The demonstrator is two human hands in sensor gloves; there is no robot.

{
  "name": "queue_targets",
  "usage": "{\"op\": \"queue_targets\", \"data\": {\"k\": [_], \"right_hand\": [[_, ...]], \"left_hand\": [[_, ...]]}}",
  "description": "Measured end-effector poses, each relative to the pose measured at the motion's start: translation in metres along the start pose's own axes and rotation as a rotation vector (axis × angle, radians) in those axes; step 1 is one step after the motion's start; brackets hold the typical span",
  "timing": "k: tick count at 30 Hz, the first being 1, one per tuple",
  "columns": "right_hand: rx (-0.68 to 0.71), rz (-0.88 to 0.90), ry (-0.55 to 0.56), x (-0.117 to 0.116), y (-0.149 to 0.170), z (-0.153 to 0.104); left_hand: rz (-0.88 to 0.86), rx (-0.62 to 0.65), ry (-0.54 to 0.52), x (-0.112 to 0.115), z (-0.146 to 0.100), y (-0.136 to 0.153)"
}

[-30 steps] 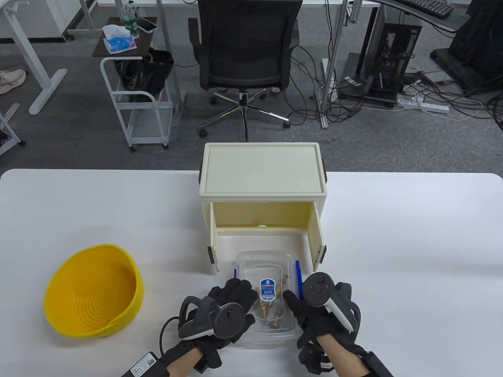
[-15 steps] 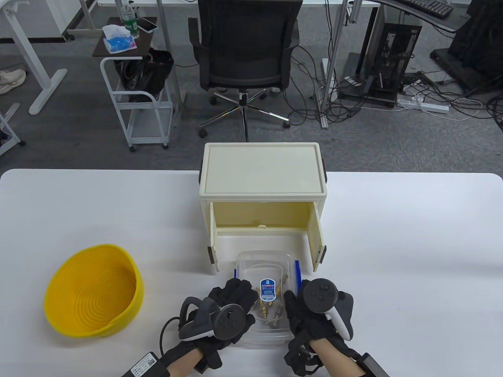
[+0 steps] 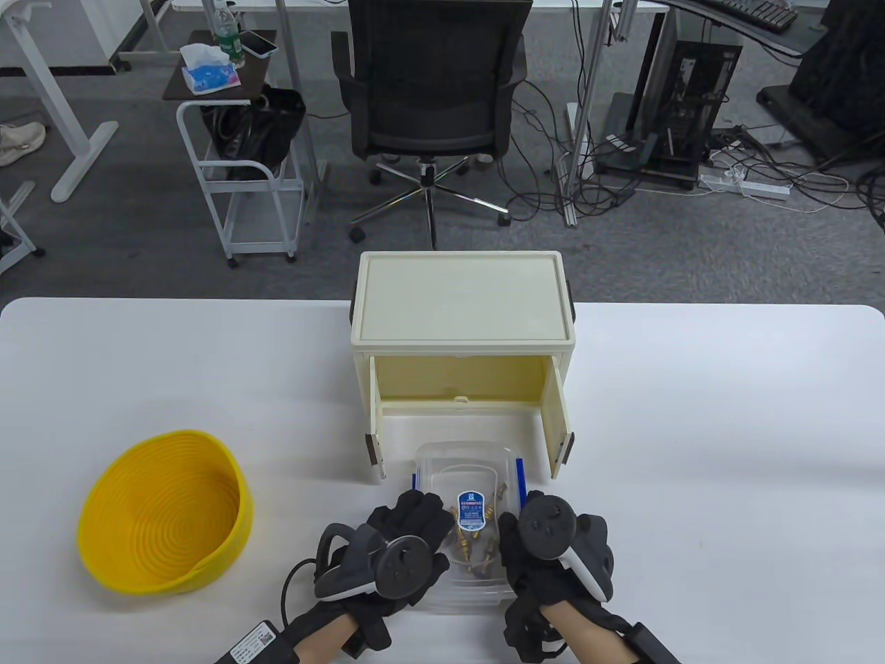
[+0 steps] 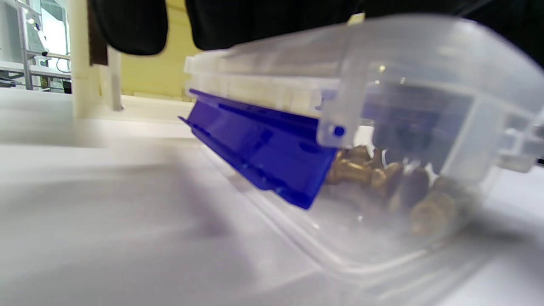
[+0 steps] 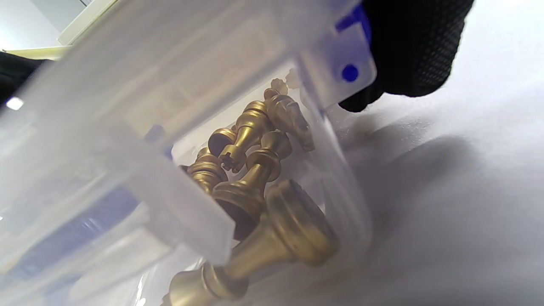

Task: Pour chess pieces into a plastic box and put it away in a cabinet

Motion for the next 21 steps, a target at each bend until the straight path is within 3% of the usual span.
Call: {"op": "queue_targets", "data": {"k": [10,13,15,18,21], "right_hand": [[-0.033,0.073,-0.159,0.009,0.008,0.006],[0.001,0.049,-0.137,0.023,0.004,0.004],[0.052,0.010,-0.115,0.032,-0.005,0.001],[0.130,-0.062,-0.174,0.037,-0.019,-0.004],[0.188,-0.158,-0.218,0.038,-0.033,-0.011]], "left_hand": [[-0.092,-0.025,-0.038,-0.006,-0.002,0.008],[-0.212,-0.143,-0.078,-0.016,-0.005,0.026],[-0.299,-0.240,-0.036,-0.016,-0.006,0.042],[-0.408,-0.447,-0.020,-0.013,-0.016,0.068],[-0.543,-0.558,0.109,0.003,-0.020,0.086]]}}
Point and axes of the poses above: the tracker on the back of each hand, its own y axis roughly to the little-finger side, its own z axis roughly from the wrist to the fingertips, x = y × z, the point moved 5 cm from there along z, roughly from the wrist to the fingertips, and after that the axes turned 2 degrees about z, right-handed, at the moved point
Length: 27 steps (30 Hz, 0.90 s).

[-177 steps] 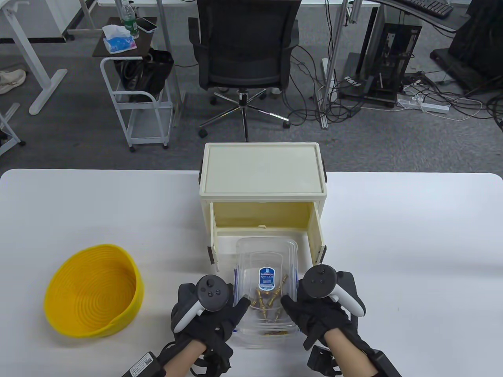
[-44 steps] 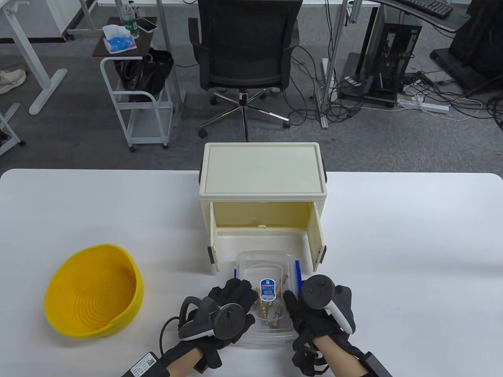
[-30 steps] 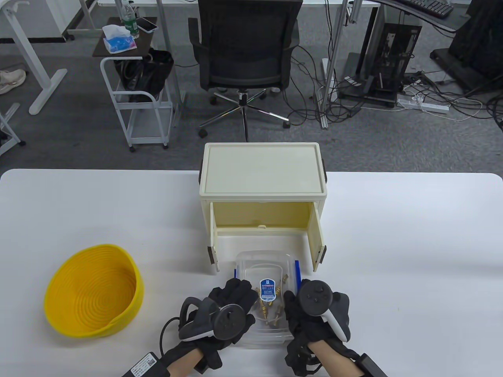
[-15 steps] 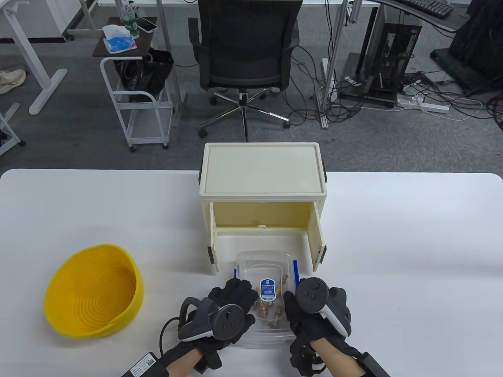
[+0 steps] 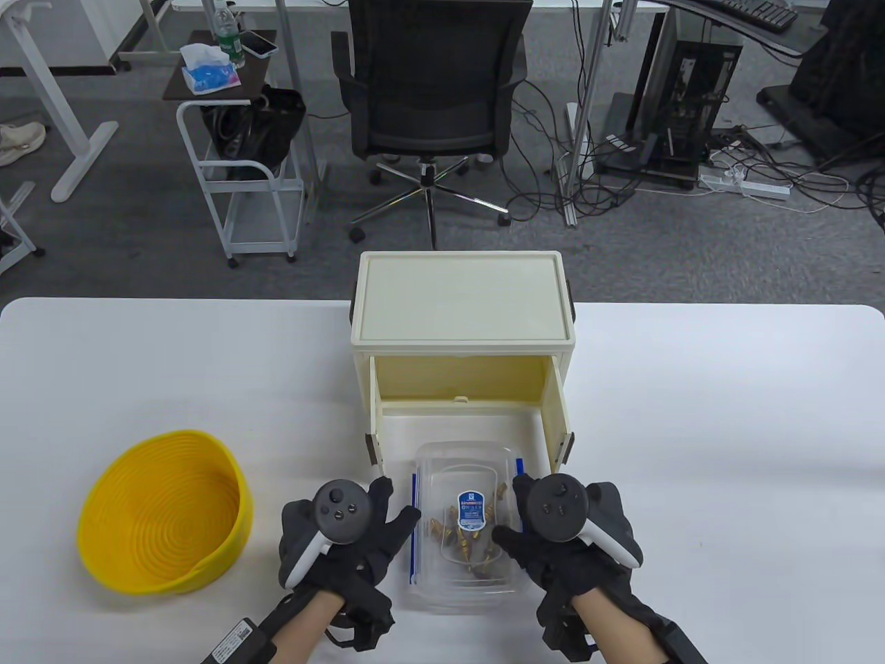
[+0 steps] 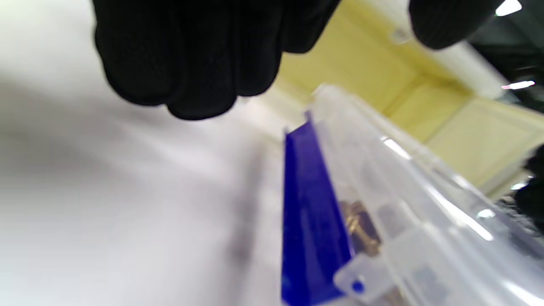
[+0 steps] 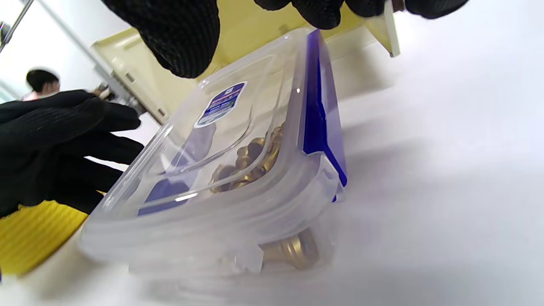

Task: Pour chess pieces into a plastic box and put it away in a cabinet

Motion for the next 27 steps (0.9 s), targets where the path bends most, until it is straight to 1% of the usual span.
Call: {"op": "queue_targets", "data": {"k": [1,3,5,8,11,12,13,14,15,17,21,27], "right_hand": [[0.028,-0.050,-0.009,0.000,-0.007,-0.001],[0.061,-0.128,-0.028,-0.003,-0.016,-0.003],[0.085,-0.201,-0.053,-0.009,-0.026,-0.005],[0.106,-0.280,-0.085,-0.019,-0.036,-0.005],[0.110,-0.322,-0.124,-0.029,-0.040,-0.004],[0.104,-0.324,-0.161,-0.035,-0.038,-0.002],[0.114,-0.310,-0.176,-0.035,-0.039,-0.002],[0.119,-0.291,-0.146,-0.033,-0.039,-0.002],[0.114,-0.309,-0.143,-0.032,-0.038,-0.002],[0.129,-0.287,-0.146,-0.032,-0.036,-0.001],[0.141,-0.288,-0.141,-0.032,-0.035,-0.001],[0.147,-0.294,-0.133,-0.031,-0.035,-0.001]], "left_hand": [[-0.042,-0.060,0.109,0.007,0.003,0.008],[-0.131,-0.111,0.240,0.018,0.007,0.018],[-0.223,-0.148,0.320,0.027,0.009,0.025],[-0.278,-0.170,0.390,0.036,0.010,0.028],[-0.319,-0.171,0.432,0.041,0.011,0.029],[-0.345,-0.165,0.448,0.044,0.011,0.029],[-0.363,-0.164,0.462,0.046,0.011,0.028],[-0.380,-0.164,0.478,0.048,0.011,0.028],[-0.396,-0.159,0.493,0.051,0.011,0.027],[-0.410,-0.159,0.508,0.056,0.011,0.025],[-0.395,-0.154,0.511,0.065,0.012,0.020],[-0.330,-0.142,0.477,0.070,0.013,0.015]]}}
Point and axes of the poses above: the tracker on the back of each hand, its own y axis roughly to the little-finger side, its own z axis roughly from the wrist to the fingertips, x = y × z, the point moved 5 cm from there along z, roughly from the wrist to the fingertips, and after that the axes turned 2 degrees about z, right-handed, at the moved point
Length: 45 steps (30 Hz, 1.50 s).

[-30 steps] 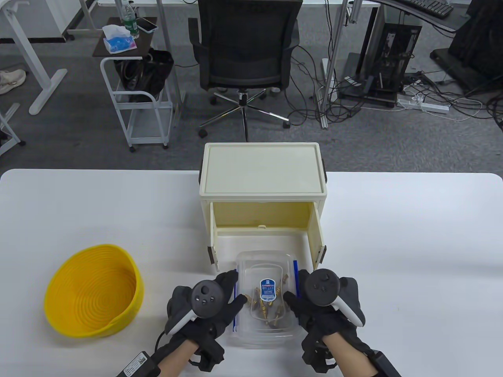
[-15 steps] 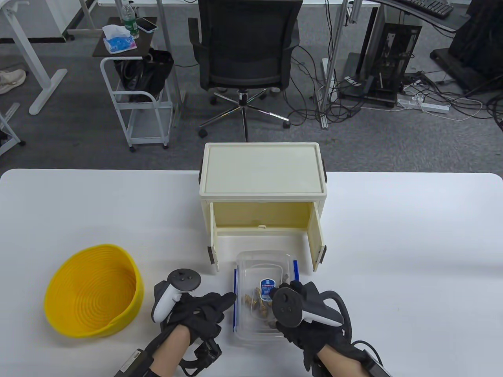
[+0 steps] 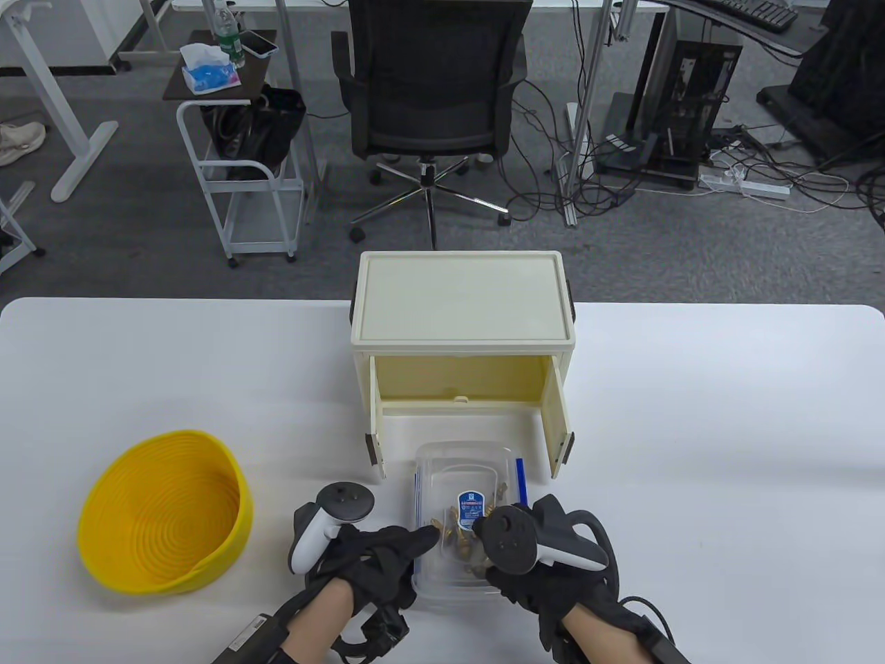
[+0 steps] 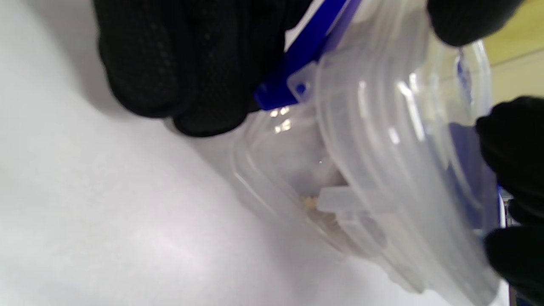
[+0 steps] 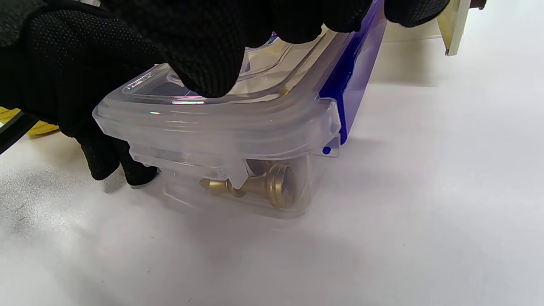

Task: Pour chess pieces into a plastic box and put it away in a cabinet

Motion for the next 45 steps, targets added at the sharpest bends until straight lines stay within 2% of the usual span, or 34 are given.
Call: {"op": "queue_targets", "data": {"k": [6,11,22,36,45], "right_hand": [[0.004,-0.001,0.006,0.001,0.001,0.000],[0.005,-0.003,0.010,0.001,0.001,0.000],[0.007,-0.007,0.016,0.001,0.002,0.000],[0.009,-0.017,0.026,0.001,0.002,0.000],[0.010,-0.030,0.037,0.002,0.001,0.000]], "left_hand": [[0.011,-0.005,0.005,0.000,0.002,0.002],[0.081,-0.014,-0.041,-0.005,0.000,0.001],[0.336,-0.017,-0.244,-0.016,-0.016,-0.018],[0.575,0.016,-0.441,-0.013,-0.034,-0.040],[0.566,0.108,-0.442,-0.007,-0.031,-0.045]]}}
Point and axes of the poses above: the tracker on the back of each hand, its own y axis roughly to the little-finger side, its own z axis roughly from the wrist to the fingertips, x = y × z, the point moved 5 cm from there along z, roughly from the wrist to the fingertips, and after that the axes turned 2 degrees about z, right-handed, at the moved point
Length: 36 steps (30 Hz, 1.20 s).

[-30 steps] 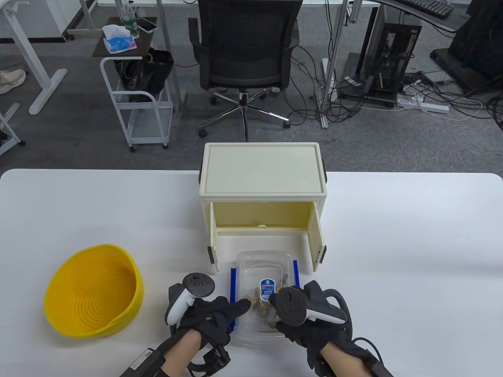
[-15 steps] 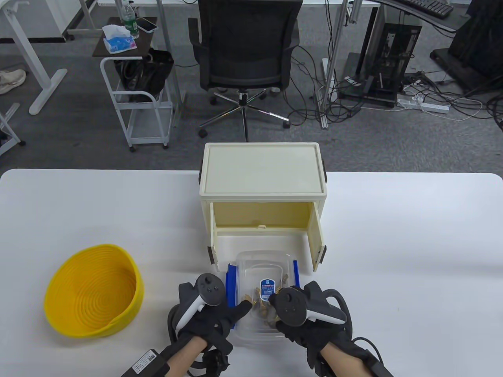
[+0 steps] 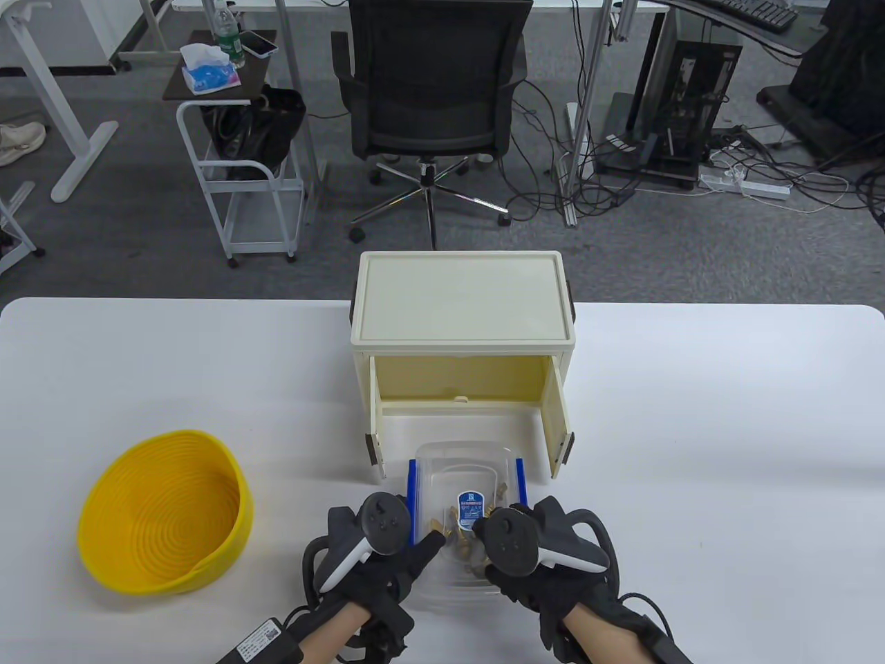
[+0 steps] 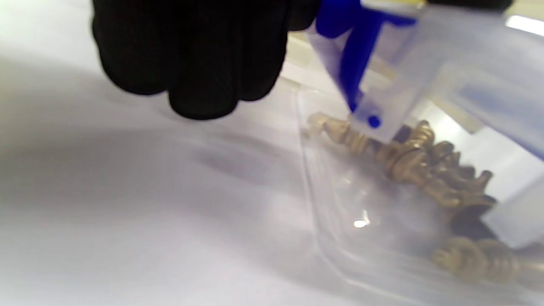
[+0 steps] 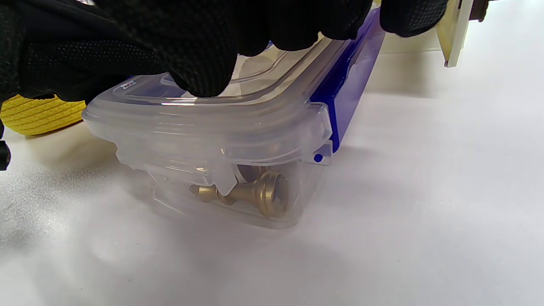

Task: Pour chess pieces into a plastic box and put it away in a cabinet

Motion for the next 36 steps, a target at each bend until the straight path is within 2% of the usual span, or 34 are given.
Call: {"op": "queue_targets", "data": {"k": [12,21,23,24,36], "right_hand": [[0.036,0.006,0.011,-0.0002,-0.0008,0.0017],[0.051,-0.001,0.012,0.0003,-0.0022,0.0032],[0.054,-0.003,0.011,0.0001,-0.0031,0.0036],[0.051,-0.008,0.011,0.0001,-0.0034,0.0037],[0.053,0.033,0.026,0.0021,0.0019,0.0025]], "left_hand": [[-0.168,0.079,-0.009,0.0041,0.0046,-0.0031],[-0.175,0.083,-0.021,0.0039,0.0052,-0.0049],[-0.178,0.122,-0.014,0.0051,0.0064,-0.0090],[-0.170,0.103,-0.047,0.0039,0.0045,-0.0091],[-0.168,0.109,-0.045,0.0057,0.0045,-0.0067]]}}
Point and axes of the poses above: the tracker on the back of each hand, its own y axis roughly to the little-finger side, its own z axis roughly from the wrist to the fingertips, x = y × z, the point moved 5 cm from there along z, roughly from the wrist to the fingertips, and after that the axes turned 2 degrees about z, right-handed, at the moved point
